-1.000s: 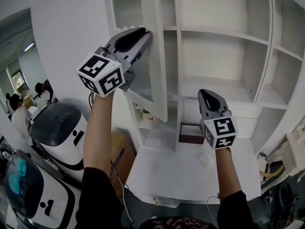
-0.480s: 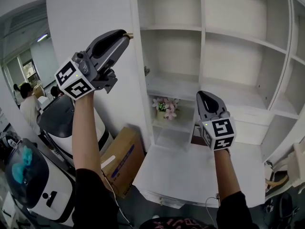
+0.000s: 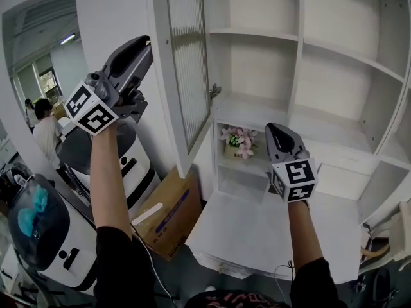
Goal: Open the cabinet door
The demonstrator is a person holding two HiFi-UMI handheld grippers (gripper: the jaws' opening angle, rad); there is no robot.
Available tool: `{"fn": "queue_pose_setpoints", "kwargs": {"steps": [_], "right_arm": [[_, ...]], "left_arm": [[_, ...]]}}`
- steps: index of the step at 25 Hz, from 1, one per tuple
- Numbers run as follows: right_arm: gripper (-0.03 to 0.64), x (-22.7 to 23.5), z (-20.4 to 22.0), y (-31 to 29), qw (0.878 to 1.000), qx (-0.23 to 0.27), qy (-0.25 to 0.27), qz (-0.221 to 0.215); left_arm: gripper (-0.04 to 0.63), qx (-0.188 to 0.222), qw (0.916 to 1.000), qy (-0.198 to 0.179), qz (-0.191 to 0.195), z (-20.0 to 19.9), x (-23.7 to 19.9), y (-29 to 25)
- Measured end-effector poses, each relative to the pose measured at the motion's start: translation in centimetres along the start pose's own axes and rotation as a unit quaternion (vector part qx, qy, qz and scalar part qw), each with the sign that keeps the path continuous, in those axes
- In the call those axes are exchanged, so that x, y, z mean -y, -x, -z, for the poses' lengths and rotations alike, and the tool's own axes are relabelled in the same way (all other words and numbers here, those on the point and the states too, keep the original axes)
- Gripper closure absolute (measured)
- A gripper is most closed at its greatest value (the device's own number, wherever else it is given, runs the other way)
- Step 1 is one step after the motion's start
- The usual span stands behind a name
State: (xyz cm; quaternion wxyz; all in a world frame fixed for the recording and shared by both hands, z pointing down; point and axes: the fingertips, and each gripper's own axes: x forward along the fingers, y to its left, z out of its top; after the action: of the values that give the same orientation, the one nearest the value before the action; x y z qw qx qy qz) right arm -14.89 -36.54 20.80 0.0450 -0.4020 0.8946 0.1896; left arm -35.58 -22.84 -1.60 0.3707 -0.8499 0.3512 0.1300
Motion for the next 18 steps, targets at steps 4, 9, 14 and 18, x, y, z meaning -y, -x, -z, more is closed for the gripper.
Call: {"fn": "queue_pose_setpoints", "kwargs": {"steps": [4, 9, 14, 18], "right_arm": [[0.603, -1.2, 0.2, -0.6, 1.0, -0.003, -0.002, -0.008], [0.602, -2.2, 0.1, -1.0, 1.0, -0.002, -0.003, -0.017], [0.601, -2.9, -0.2, -1.1, 1.0, -0.001, -0.006, -0.022], [0.603, -3.0, -0.5, -0.5, 1.0, 0.004, -0.01, -0.02]], "left_arm": [[0.492, 0.002, 0.9986, -0.006, -0.053, 0.0, -1.7, 2.1], [0.518, -0.01, 0.9939, -0.016, -0.109, 0.2, -3.3, 3.7], [0.52, -0.02, 0.9896, -0.04, -0.137, 0.0, -3.2, 3.6], [0.559, -0.014, 0.9796, -0.061, -0.191, -1.7, -3.3, 4.5]]}}
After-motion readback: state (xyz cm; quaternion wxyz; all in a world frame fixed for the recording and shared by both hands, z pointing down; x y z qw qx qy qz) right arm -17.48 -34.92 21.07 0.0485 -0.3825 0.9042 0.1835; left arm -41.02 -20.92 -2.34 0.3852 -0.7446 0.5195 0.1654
